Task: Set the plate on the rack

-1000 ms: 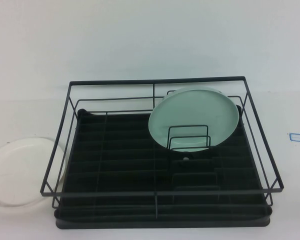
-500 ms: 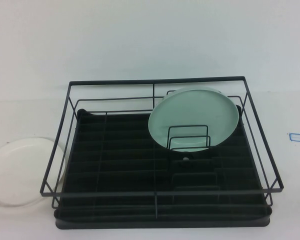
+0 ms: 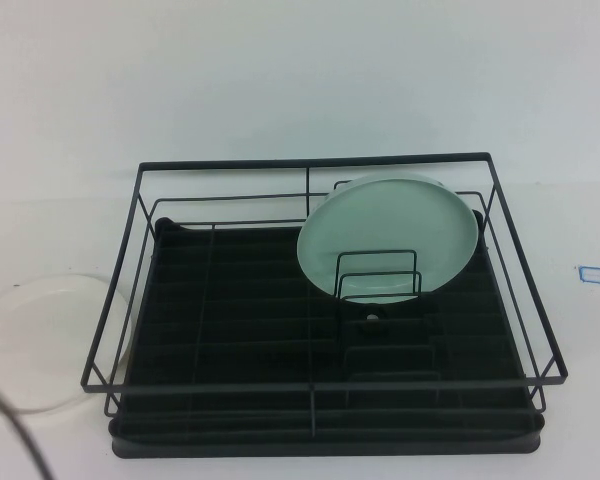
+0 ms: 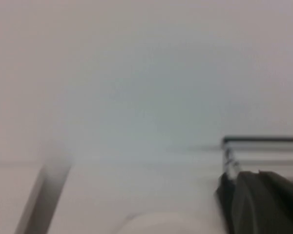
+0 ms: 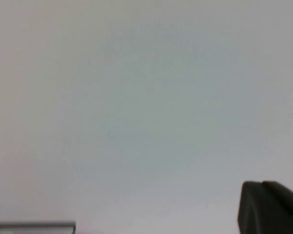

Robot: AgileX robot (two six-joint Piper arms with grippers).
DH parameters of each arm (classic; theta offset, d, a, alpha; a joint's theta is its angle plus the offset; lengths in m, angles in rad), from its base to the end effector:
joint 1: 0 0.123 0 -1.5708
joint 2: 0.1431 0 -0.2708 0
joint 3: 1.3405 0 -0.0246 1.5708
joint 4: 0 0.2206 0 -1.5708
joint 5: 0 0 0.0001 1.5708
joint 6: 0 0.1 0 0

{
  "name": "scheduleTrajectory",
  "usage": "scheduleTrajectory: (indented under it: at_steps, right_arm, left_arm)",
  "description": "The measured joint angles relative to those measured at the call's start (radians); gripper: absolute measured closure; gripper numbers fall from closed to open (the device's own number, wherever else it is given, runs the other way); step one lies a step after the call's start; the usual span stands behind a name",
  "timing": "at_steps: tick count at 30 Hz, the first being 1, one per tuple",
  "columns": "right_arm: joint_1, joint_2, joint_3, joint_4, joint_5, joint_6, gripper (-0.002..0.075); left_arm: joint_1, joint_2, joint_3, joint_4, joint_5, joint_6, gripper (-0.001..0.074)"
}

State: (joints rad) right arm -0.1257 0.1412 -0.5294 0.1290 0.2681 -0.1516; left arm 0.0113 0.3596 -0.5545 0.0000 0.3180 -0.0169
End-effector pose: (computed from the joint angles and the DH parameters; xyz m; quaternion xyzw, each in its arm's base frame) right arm 0.0230 0.0005 0.3425 0.0178 0.6291 -0.0486 0.7756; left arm 0.0677 0.0008 0.3348 -0.0101 0.7196 -0.0019 0.6943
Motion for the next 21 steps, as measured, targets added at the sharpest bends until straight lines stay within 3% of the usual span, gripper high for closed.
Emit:
scheduleTrajectory:
  at_steps: [4,8,15,19,21]
  right_arm:
    - [0.000,0.148,-0.119,-0.004,0.176,-0.002,0.0707]
    - [0.003,0.287,-0.188,0.011,0.311,-0.034,0.0707]
    - [0.006,0.435,-0.210,0.103,0.551,-0.218,0.0707]
    - [0.006,0.466,-0.210,0.120,0.627,-0.279,0.0707]
    - [0.006,0.467,-0.210,0.125,0.658,-0.287,0.0707]
  left_arm:
    - [0.000,0.217,-0.098,0.235,0.099,-0.244,0.0740]
    - [0.000,0.372,-0.149,0.325,0.108,-0.345,0.0740]
    - [0.024,0.600,-0.200,0.316,0.101,-0.448,0.0740]
    - [0.130,0.705,-0.246,0.237,0.104,-0.448,0.0740]
    - [0.196,0.758,-0.270,0.136,0.147,-0.340,0.0740]
